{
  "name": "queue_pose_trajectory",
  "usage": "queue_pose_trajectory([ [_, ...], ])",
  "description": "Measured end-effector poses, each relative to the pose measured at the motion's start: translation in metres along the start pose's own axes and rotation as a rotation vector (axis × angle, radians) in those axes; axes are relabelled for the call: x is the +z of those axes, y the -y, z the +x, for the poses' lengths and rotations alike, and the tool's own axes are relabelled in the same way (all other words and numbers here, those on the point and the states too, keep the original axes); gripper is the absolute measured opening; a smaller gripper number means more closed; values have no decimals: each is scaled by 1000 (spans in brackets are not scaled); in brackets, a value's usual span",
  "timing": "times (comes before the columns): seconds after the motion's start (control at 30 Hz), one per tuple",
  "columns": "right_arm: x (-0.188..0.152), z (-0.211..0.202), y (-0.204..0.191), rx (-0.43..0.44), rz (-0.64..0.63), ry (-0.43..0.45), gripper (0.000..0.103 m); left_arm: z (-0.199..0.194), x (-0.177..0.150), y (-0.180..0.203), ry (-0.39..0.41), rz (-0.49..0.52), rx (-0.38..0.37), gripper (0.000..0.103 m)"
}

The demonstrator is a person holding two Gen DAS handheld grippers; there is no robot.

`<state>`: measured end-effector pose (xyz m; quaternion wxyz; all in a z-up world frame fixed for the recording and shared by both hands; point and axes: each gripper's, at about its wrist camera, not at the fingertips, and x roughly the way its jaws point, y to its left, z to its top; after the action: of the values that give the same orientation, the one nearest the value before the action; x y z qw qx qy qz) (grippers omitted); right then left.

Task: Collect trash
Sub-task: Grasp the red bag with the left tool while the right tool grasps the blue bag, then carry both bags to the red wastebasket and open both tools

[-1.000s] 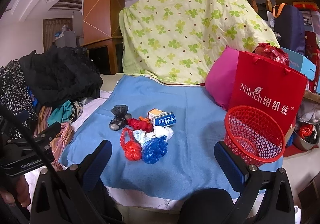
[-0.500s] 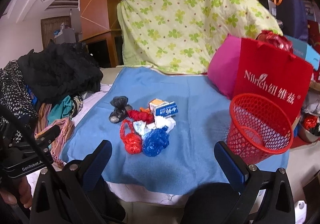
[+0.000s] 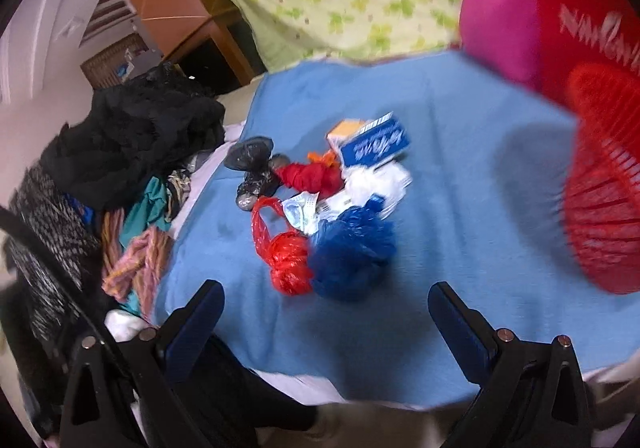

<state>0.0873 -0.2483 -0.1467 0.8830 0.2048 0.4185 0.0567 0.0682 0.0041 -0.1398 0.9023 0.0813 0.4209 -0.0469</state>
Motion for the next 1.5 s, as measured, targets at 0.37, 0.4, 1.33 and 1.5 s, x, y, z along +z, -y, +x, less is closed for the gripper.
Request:
queue_pose_trajectory([
  [0.37,6,112,45,123,266,-193,34,37,27,12,-23,-6,-92,103],
  [0.4,4,107,46,120,258,-171,32,46,33,17,-35,-7,-115,103],
  [1.33,11,83,38,99,116,-63,78,92,44,31,-64,-83,-245,43],
  [1.5,8,129,28,69,93,-160,51,75,47,21,-15,-65,-159,43],
])
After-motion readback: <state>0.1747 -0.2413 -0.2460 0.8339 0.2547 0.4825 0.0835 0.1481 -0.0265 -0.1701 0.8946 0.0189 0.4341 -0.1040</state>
